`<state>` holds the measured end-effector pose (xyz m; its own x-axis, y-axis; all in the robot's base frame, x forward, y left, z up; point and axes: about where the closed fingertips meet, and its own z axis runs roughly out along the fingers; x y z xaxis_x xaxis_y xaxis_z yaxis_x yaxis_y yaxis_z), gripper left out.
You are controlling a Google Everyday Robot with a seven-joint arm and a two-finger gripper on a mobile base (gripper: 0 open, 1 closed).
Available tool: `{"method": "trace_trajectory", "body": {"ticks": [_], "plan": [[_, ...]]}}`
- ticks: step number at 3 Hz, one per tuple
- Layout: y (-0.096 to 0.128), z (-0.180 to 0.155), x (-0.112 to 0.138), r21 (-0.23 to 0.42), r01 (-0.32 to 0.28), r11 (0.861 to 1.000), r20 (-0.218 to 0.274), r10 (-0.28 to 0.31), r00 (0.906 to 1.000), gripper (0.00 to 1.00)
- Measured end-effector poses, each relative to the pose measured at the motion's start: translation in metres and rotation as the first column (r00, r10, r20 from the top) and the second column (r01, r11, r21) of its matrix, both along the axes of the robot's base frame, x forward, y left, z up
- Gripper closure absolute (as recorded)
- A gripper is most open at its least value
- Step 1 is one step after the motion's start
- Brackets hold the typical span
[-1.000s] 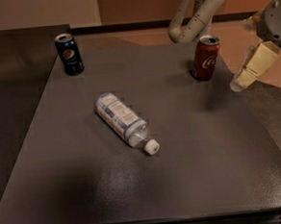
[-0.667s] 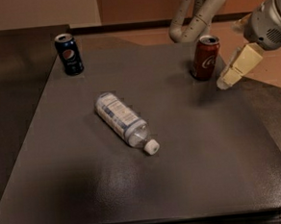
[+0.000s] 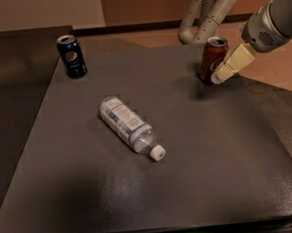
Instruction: Pick coke can
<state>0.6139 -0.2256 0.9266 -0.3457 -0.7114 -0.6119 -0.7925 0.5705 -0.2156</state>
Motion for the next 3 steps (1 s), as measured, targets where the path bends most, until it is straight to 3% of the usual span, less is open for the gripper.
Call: {"method": "trace_trajectory", "body": {"ticks": [1,2,3], "plan": [[-0.013,-0.002,0.022,0.036,0.105,0.994,0.008,-0.105,0.9944,0.0],[-0.016,-0.012,0.038,0.081,0.161,0.984,-0.01,-0.16,0.987,0.0],[-0.009,-0.025,0.047,0.119,0.179,0.977,-0.039,-0.175,0.9838,0.0]]}}
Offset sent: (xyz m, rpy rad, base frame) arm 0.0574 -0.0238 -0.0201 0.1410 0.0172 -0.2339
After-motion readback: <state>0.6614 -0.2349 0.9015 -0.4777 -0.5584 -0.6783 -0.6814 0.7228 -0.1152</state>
